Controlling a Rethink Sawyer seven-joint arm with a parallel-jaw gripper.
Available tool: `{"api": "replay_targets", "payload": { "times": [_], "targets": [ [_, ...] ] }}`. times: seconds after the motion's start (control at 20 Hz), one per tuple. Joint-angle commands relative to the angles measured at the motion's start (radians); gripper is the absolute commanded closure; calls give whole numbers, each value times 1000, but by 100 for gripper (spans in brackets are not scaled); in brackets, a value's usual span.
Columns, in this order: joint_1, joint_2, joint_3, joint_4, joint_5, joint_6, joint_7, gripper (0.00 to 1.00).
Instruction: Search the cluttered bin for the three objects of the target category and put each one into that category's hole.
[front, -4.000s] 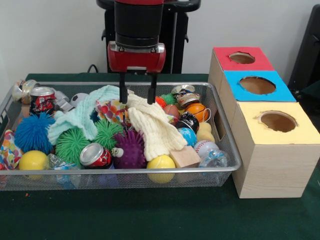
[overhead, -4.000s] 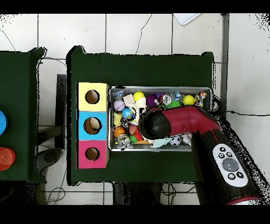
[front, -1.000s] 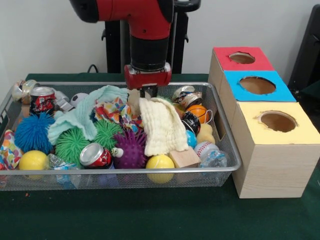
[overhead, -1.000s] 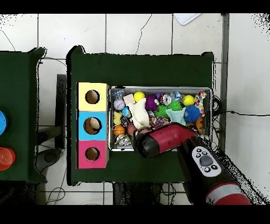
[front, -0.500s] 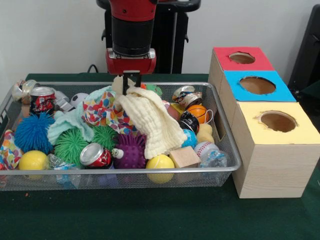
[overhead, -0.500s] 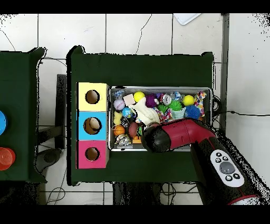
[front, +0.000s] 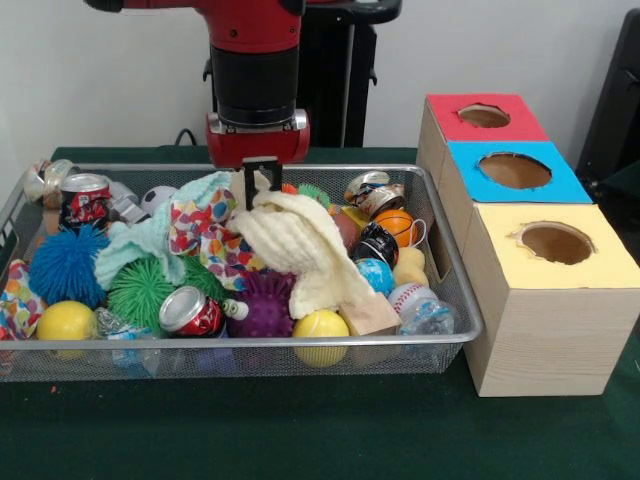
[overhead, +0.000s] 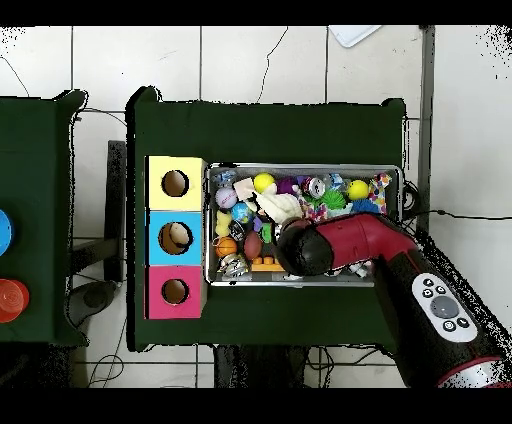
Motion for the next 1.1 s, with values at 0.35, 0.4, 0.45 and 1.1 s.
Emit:
{"api": "replay_targets", "payload": {
  "times": [0.35,0.4,0.45,1.1],
  "targets": [
    [-102,24,147,-168,-39,205,-523,100],
    [-113,15,155,-170,-32,224,-545,100],
    [-127,5,162,-166,-25,238,-566,100],
    [-212,1,201,-229,-22,390,-756,100]
  ]
}}
